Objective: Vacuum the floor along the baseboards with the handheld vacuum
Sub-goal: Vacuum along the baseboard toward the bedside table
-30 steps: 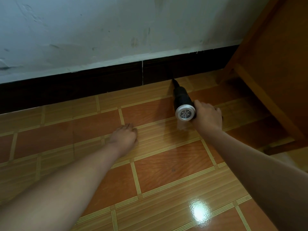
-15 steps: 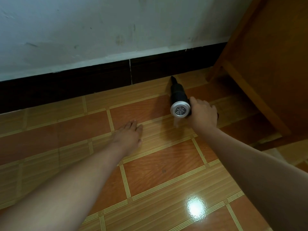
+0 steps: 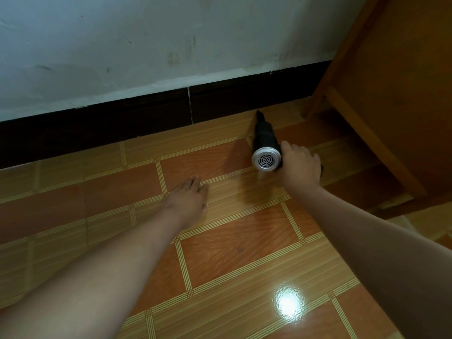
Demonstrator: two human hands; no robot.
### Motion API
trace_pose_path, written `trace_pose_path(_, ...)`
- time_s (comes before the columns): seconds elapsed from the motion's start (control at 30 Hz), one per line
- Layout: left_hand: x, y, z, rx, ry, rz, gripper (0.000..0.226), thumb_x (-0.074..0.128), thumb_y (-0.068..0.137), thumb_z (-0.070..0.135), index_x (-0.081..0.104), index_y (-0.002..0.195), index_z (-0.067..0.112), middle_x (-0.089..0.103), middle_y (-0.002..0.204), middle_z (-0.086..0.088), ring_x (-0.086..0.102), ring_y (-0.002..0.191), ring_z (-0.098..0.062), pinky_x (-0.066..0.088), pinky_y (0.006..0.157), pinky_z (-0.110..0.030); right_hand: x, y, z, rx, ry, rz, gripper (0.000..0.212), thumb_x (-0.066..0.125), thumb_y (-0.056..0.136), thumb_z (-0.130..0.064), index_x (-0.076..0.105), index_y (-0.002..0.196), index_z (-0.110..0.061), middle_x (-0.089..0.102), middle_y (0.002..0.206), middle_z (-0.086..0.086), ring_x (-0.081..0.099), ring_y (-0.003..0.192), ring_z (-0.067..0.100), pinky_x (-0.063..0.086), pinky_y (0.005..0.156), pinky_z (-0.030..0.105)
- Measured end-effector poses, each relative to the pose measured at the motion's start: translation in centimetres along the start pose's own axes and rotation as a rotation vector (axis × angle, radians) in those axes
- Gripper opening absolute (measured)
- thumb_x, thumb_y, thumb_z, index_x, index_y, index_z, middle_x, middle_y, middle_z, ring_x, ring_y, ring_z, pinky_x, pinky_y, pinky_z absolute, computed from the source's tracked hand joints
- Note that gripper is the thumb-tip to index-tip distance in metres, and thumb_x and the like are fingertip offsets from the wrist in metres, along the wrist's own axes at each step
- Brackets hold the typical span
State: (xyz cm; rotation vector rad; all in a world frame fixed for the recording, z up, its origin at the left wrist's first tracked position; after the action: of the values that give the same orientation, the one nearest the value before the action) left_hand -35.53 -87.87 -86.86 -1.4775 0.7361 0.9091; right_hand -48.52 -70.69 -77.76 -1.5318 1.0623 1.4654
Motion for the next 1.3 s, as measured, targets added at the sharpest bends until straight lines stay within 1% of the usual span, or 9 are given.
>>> trace_pose_path(0.3, 0.3, -0.9, -1.0, 0.016, -0.026, 0.012, 0.060, 0.032, 0.102, 0.036, 0.009, 0.153, 0.016, 0.000, 0.160, -0.013, 0.004, 0.148, -0.027, 0.008, 0.119, -0.038, -0.3, -0.6, -1.9, -0.110, 0.055, -0.033, 0.029, 0.060, 0.086, -0.026, 0.048, 0.110, -0.016, 0.061, 0.105, 0.005, 0.054, 0.100, 0.025, 0.036, 0.084, 0.038)
trace_pose_path(0.57, 0.5, -1.1, -1.3, 0.021, -0.040, 0.011, 0.058, 0.032, 0.102, 0.036, 0.011, 0.153, 0.017, 0.001, 0.160, -0.013, 0.005, 0.148, -0.027, 0.007, 0.119, -0.038, -0.6, -1.4, -1.8, -0.090, 0.125, -0.092, 0.030, 0.064, 0.084, -0.029, 0.048, 0.108, -0.019, 0.060, 0.102, 0.001, 0.054, 0.100, 0.022, 0.037, 0.089, 0.039)
trace_pose_path(0.7, 0.1, -0.9, -1.0, 0.009, -0.025, 0.005, 0.058, 0.031, 0.102, 0.037, 0.010, 0.153, 0.018, 0.002, 0.160, -0.014, 0.006, 0.148, -0.027, 0.008, 0.119, -0.037, -0.8, -1.4, -1.2, -0.093, 0.139, -0.089, 0.029, 0.064, 0.084, -0.029, 0.047, 0.105, -0.019, 0.059, 0.099, 0.000, 0.055, 0.098, 0.022, 0.039, 0.087, 0.038)
trace_pose_path(0.83, -0.1, -0.7, -0.7, 0.000, -0.031, -0.007, 0.059, 0.031, 0.102, 0.037, 0.010, 0.153, 0.019, 0.002, 0.160, -0.014, 0.006, 0.148, -0.028, 0.010, 0.119, -0.037, -0.8, -1.4, -0.3, -0.068, 0.221, -0.101, 0.028, 0.067, 0.082, -0.028, 0.048, 0.100, -0.020, 0.052, 0.088, -0.005, 0.055, 0.089, 0.019, 0.042, 0.083, 0.036)
trace_pose_path(0.9, -0.2, -0.5, -0.6, -0.007, -0.033, -0.012, 0.059, 0.032, 0.102, 0.037, 0.010, 0.153, 0.019, 0.001, 0.160, -0.014, 0.007, 0.148, -0.028, 0.011, 0.118, -0.036, -0.7, -1.5, 0.2, -0.052, 0.282, -0.103, 0.027, 0.068, 0.082, -0.026, 0.050, 0.101, -0.019, 0.052, 0.087, -0.006, 0.053, 0.085, 0.017, 0.043, 0.079, 0.035)
trace_pose_path(1.03, -0.6, -0.4, -0.3, -0.012, -0.015, -0.015, 0.058, 0.033, 0.102, 0.036, 0.012, 0.153, 0.018, 0.003, 0.159, -0.014, 0.009, 0.147, -0.028, 0.012, 0.118, -0.036, -0.3, -1.5, 1.0, -0.019, 0.400, -0.112, 0.026, 0.065, 0.085, -0.024, 0.053, 0.106, -0.018, 0.055, 0.084, -0.006, 0.054, 0.078, 0.016, 0.040, 0.067, 0.030)
trace_pose_path(1.13, -0.7, 0.0, -0.4, -0.010, 0.000, -0.024, 0.058, 0.034, 0.101, 0.036, 0.015, 0.153, 0.018, 0.005, 0.160, -0.013, 0.010, 0.147, -0.027, 0.014, 0.118, -0.036, 0.5, -1.4, 1.9, 0.101, 0.642, -0.159, 0.029, 0.066, 0.084, -0.026, 0.054, 0.111, -0.025, 0.056, 0.082, -0.008, 0.055, 0.075, 0.011, 0.041, 0.061, 0.026)
trace_pose_path(1.23, -0.8, 0.4, -0.6, -0.014, -0.006, -0.038, 0.058, 0.035, 0.101, 0.036, 0.015, 0.152, 0.018, 0.005, 0.160, -0.012, 0.010, 0.147, -0.026, 0.015, 0.119, -0.036, 1.2, -1.3, 2.6, 0.216, 0.932, -0.161, 0.025, 0.069, 0.082, -0.017, 0.053, 0.099, -0.023, 0.055, 0.077, -0.012, 0.053, 0.072, 0.004, 0.041, 0.057, 0.020)
trace_pose_path(1.3, -0.9, 0.6, -0.7, -0.022, -0.022, -0.043, 0.058, 0.036, 0.101, 0.036, 0.014, 0.152, 0.019, 0.005, 0.160, -0.011, 0.010, 0.147, -0.027, 0.016, 0.119, -0.036, 1.3, -1.3, 3.0, 0.297, 1.071, -0.151, 0.019, 0.068, 0.081, -0.011, 0.052, 0.085, -0.020, 0.055, 0.074, -0.009, 0.054, 0.068, 0.006, 0.041, 0.056, 0.019)
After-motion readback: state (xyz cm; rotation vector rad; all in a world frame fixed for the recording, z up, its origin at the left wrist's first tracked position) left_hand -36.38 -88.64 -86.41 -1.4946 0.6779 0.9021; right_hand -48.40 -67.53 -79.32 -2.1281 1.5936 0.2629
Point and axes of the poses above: each hand's wrist, its own y-axis towards the middle knuckle, its own x-axis out of the palm, z = x × y, the point moved 7 cm from there along y, towards the middle knuckle
